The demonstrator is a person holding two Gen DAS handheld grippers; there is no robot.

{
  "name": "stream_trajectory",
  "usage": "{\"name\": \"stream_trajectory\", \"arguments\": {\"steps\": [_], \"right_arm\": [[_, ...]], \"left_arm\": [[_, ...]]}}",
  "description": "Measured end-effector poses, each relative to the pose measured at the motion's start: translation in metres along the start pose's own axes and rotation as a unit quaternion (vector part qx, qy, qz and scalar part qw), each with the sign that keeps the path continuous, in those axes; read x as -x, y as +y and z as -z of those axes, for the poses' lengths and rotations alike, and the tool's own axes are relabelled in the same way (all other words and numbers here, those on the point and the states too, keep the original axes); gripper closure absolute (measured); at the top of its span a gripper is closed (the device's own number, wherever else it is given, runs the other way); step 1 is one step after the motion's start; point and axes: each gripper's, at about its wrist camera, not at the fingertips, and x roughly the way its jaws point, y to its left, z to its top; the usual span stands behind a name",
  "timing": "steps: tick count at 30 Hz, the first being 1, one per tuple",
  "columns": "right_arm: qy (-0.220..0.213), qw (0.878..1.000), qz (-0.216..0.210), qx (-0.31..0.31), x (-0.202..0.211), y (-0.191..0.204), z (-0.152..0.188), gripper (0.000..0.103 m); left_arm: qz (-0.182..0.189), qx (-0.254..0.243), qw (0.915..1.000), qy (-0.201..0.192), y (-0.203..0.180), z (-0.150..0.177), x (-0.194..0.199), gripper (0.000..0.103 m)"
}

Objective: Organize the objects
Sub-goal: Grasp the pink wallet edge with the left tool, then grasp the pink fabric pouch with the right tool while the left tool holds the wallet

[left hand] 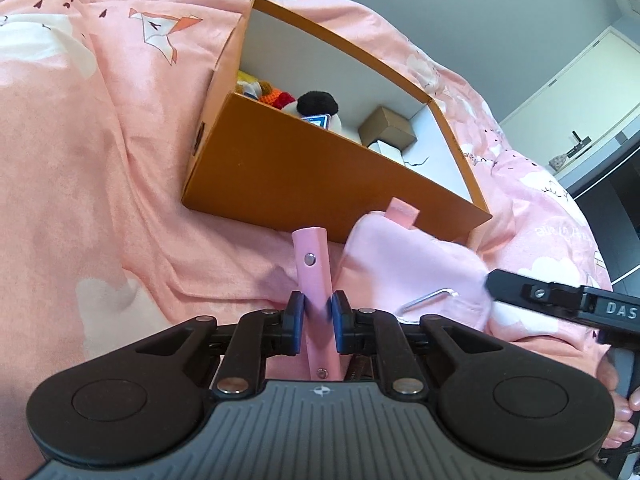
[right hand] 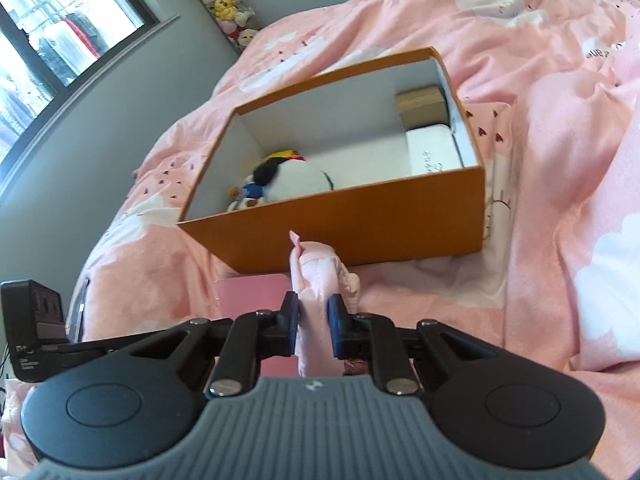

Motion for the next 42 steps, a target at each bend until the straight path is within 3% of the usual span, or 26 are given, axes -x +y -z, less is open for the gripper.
{"name": "stream_trajectory", "arguments": {"steps": [4, 8, 9, 13, 16, 19, 23, 25, 30, 32, 36, 42], "right_arm": [[-0.021, 0.996, 0.042, 0.074, 0.01, 0.015, -0.003, 0.087], [-0.013, 0.988, 0.078, 0.133, -0.002, 0.028, -0.003, 0.089], [-0.011, 0.985, 0.084, 0.147, -0.006, 0.032, -0.001, 0.103], [0.03, 0.99, 0.018, 0.138, -0.024, 0.037, 0.003, 0.103], [0.053, 0.991, -0.006, 0.124, -0.034, 0.034, 0.007, 0.102], [0.033, 0.994, 0.002, 0.108, -0.03, 0.026, 0.002, 0.094], [0.016, 0.992, 0.056, 0.11, -0.028, 0.009, -0.01, 0.086], [0.037, 0.987, 0.08, 0.132, -0.033, 0.004, -0.011, 0.085], [0.103, 0.976, 0.082, 0.172, -0.045, -0.012, 0.001, 0.082], [0.126, 0.97, 0.09, 0.188, -0.051, -0.02, 0.006, 0.072], [0.133, 0.955, 0.112, 0.24, -0.052, -0.026, 0.006, 0.053], [0.174, 0.934, 0.081, 0.3, -0.065, -0.021, 0.005, 0.053]], "left_arm": [[-0.008, -0.005, 1.0, 0.0, -0.002, 0.0, 0.0, 0.087], [-0.012, -0.02, 0.9997, 0.002, -0.007, 0.001, 0.0, 0.087], [-0.011, -0.022, 0.9997, 0.004, -0.007, 0.001, 0.0, 0.087], [-0.012, -0.008, 0.9998, 0.017, -0.001, 0.0, -0.005, 0.086], [-0.016, 0.006, 0.9996, 0.021, 0.003, 0.0, -0.007, 0.083], [-0.017, 0.018, 0.9994, 0.024, 0.007, -0.001, -0.011, 0.081], [-0.016, 0.022, 0.9993, 0.024, 0.007, -0.003, -0.014, 0.081], [-0.018, 0.021, 0.9993, 0.026, 0.007, -0.003, -0.015, 0.081], [-0.023, 0.026, 0.9987, 0.038, 0.008, -0.004, -0.021, 0.075], [-0.027, 0.027, 0.9984, 0.042, 0.008, -0.005, -0.024, 0.074], [-0.039, 0.033, 0.9974, 0.05, 0.01, -0.006, -0.029, 0.07], [-0.056, 0.032, 0.9964, 0.055, 0.01, -0.007, -0.032, 0.07]]}}
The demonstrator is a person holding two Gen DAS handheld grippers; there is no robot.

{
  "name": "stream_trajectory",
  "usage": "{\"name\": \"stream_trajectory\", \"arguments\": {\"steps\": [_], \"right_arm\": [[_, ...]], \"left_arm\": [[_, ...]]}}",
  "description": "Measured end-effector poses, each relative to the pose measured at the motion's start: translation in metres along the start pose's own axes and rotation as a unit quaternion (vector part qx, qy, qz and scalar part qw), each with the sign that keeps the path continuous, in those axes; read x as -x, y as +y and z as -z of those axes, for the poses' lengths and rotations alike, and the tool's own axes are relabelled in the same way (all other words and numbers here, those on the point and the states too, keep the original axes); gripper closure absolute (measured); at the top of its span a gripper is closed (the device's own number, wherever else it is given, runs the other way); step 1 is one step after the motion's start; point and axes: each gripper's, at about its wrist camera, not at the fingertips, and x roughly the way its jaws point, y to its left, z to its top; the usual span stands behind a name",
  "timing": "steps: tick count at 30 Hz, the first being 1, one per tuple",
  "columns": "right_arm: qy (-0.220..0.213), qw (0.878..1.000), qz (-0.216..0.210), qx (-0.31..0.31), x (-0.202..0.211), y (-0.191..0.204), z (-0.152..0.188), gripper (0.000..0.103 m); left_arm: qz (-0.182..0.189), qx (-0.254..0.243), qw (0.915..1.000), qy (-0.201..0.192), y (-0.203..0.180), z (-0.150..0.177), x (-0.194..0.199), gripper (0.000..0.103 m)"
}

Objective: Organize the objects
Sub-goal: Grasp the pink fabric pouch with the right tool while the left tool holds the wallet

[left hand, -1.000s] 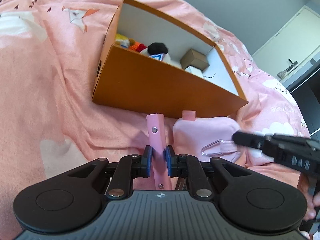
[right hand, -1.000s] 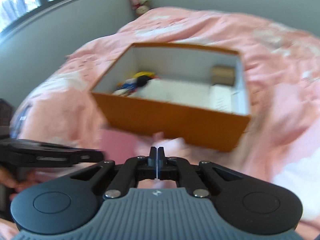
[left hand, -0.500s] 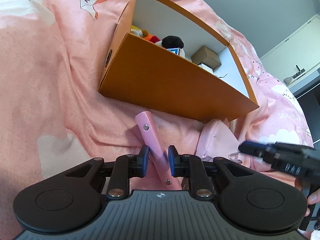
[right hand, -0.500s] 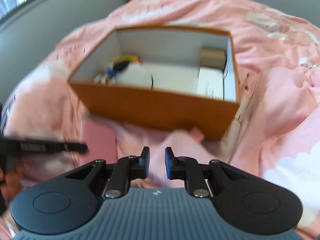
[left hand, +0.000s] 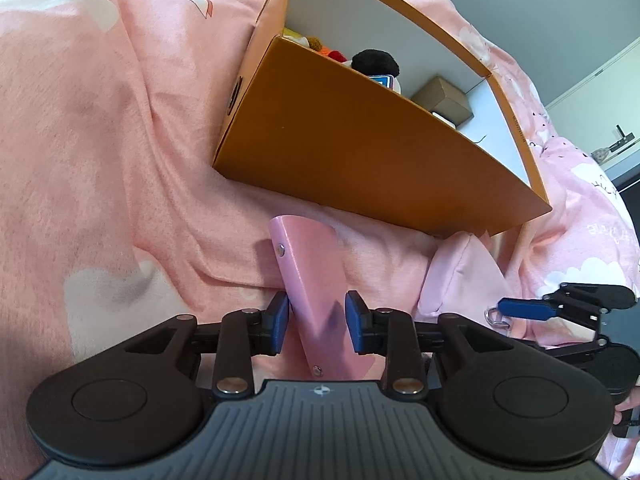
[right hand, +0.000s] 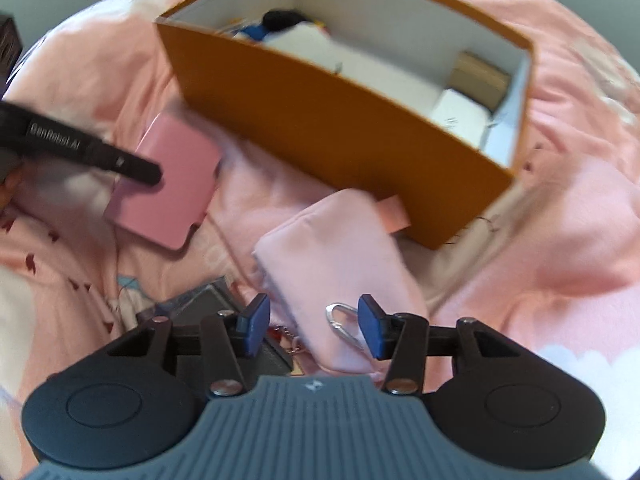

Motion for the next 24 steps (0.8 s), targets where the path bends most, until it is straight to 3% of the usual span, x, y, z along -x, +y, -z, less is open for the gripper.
{"name": "stream_trajectory", "arguments": {"steps": [5, 7, 10, 14, 17, 21, 24], "right_arm": [[0.02, 0.999, 0.01, 0.031, -0.023, 0.003, -0.006, 0.05], [0.025, 0.998, 0.018, 0.047, -0.031, 0.006, -0.007, 0.039], [0.031, 0.995, 0.039, 0.082, -0.041, 0.013, -0.006, 0.034], [0.029, 0.991, 0.07, 0.106, -0.048, 0.017, -0.004, 0.035], [0.022, 0.989, 0.084, 0.12, -0.045, 0.021, -0.002, 0.042], [0.011, 0.985, 0.096, 0.144, -0.034, 0.032, 0.002, 0.061], [-0.004, 0.985, 0.102, 0.139, -0.019, 0.035, 0.002, 0.069]], "left_arm": [[-0.005, -0.003, 1.0, 0.003, -0.002, -0.002, -0.001, 0.065], [-0.007, -0.001, 1.0, 0.007, -0.002, -0.002, -0.003, 0.063], [-0.013, -0.001, 0.9999, 0.01, -0.002, -0.003, -0.005, 0.063], [-0.016, -0.003, 0.9998, 0.012, -0.002, -0.003, -0.005, 0.063], [-0.017, -0.005, 0.9998, 0.013, -0.004, -0.003, -0.006, 0.063], [-0.016, -0.01, 0.9998, 0.011, -0.005, -0.004, -0.006, 0.063], [-0.016, -0.015, 0.9997, 0.004, -0.006, -0.003, -0.003, 0.071]]}}
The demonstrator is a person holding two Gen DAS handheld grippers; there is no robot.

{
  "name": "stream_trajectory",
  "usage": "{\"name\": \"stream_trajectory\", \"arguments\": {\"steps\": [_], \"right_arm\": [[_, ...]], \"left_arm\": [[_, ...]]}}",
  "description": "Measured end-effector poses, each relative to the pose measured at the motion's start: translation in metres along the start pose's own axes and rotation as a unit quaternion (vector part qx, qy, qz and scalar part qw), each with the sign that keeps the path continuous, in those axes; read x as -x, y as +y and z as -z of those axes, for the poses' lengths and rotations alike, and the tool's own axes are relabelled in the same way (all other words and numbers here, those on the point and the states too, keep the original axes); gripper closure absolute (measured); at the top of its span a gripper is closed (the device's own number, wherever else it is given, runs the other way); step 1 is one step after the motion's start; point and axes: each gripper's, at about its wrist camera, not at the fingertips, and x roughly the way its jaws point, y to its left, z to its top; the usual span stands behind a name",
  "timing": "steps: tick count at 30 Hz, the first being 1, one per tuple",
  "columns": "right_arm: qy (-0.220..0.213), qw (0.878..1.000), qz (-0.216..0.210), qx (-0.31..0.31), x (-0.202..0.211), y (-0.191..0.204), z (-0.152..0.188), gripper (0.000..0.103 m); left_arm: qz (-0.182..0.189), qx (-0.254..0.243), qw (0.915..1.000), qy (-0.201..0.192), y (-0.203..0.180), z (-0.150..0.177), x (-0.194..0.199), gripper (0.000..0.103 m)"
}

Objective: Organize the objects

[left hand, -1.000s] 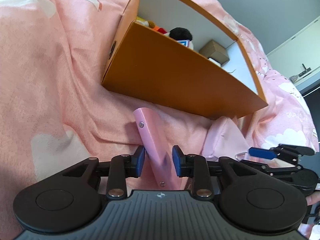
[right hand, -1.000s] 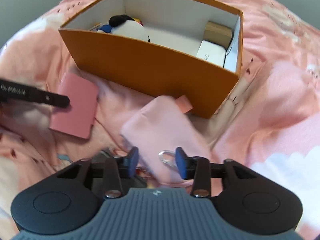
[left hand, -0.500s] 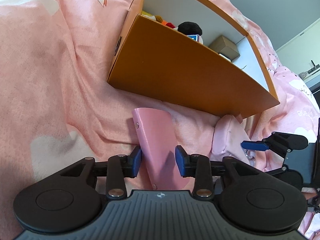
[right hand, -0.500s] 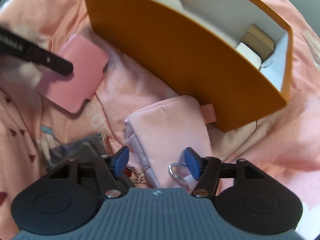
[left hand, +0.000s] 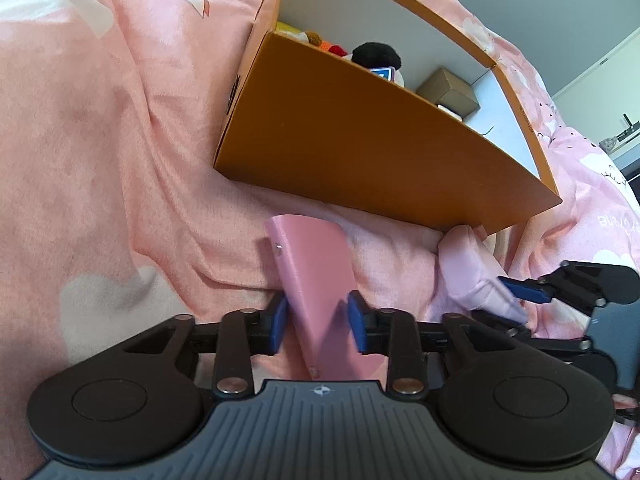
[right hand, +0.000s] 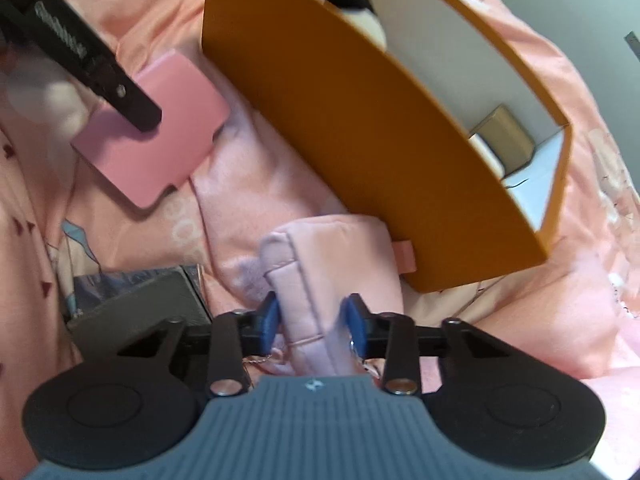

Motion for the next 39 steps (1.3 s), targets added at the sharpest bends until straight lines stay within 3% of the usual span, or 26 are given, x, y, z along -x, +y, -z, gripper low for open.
{"name": "stream_trajectory", "arguments": {"steps": [6, 12, 17, 26, 31, 35, 39], "right_arm": [[-0.035, 0.994, -0.038, -0.099, 0.035, -0.025, 0.0, 0.072], [-0.076, 0.97, -0.109, -0.202, 0.061, -0.051, 0.002, 0.072], [-0.118, 0.951, -0.143, -0.246, 0.08, -0.058, 0.001, 0.072], [-0.199, 0.912, -0.179, -0.311, 0.121, -0.089, -0.004, 0.072], [-0.245, 0.878, -0.196, -0.362, 0.128, -0.12, -0.01, 0.072], [-0.271, 0.856, -0.195, -0.394, 0.122, -0.141, -0.016, 0.072], [-0.273, 0.84, -0.188, -0.43, 0.1, -0.159, -0.02, 0.072]], "left_arm": [[0.014, -0.02, 0.9995, -0.021, -0.007, 0.002, 0.011, 0.078], [0.038, -0.035, 0.9977, -0.044, -0.017, 0.001, 0.028, 0.083], [0.068, -0.034, 0.9953, -0.061, -0.027, -0.005, 0.046, 0.084], [0.129, -0.038, 0.9841, -0.115, -0.047, -0.036, 0.089, 0.084], [0.155, -0.041, 0.9751, -0.154, -0.061, -0.072, 0.104, 0.084], [0.18, -0.009, 0.9692, -0.168, -0.067, -0.102, 0.09, 0.084], [0.171, 0.025, 0.9735, -0.15, -0.069, -0.125, 0.05, 0.084]]}}
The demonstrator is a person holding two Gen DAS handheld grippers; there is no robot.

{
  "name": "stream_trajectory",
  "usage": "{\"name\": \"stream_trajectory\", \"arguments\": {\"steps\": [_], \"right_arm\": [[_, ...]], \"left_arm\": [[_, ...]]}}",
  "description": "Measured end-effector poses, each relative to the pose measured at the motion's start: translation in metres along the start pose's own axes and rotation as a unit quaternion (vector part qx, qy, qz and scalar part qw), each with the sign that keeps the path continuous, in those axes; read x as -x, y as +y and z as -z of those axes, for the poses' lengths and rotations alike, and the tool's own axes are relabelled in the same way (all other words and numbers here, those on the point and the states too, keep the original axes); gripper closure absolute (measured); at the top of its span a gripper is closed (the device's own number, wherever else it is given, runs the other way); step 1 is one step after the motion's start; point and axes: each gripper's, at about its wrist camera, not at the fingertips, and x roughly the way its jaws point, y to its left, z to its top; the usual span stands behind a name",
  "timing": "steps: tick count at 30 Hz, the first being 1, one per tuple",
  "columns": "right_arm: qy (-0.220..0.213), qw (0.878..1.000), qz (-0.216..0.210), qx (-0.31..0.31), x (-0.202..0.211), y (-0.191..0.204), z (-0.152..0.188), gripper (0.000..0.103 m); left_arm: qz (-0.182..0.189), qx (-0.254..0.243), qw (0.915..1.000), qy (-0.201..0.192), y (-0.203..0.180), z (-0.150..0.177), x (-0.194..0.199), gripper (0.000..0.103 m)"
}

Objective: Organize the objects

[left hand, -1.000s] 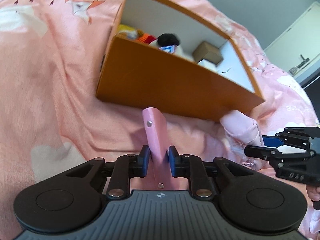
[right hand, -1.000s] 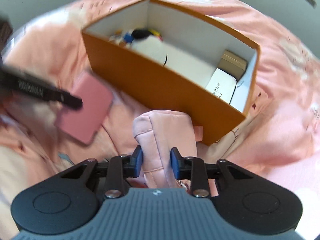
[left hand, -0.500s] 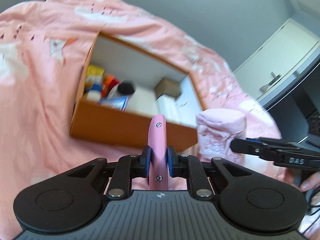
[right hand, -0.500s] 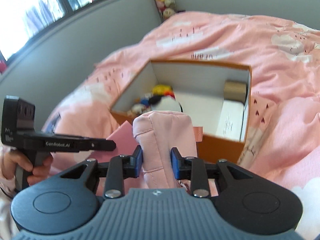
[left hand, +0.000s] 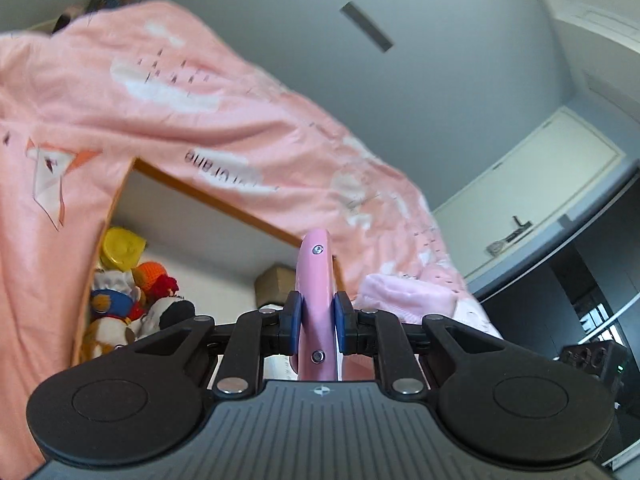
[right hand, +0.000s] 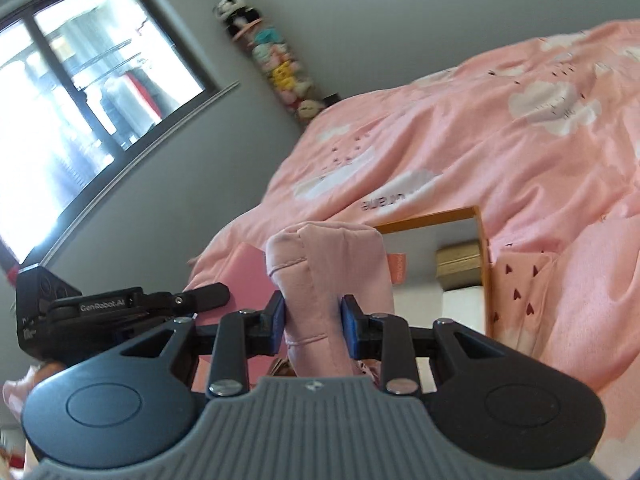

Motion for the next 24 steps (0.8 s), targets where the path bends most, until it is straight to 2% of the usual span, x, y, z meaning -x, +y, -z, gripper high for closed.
{"name": "stream_trajectory", "arguments": {"steps": [6, 10, 24], "right_arm": [[0.009, 0.999, 0.019, -0.028, -0.035, -0.029, -0.002, 0.072], [0.02, 0.999, 0.02, -0.041, -0.053, -0.045, 0.0, 0.072], [0.028, 0.998, 0.025, -0.045, -0.073, -0.074, 0.008, 0.072]], "left_arm": [[-0.029, 0.042, 0.9968, 0.061, 0.027, 0.01, -0.069, 0.084], [-0.036, 0.051, 0.9935, 0.095, 0.035, 0.02, -0.095, 0.084], [-0.078, 0.025, 0.9866, 0.142, 0.038, 0.042, -0.126, 0.084]]}}
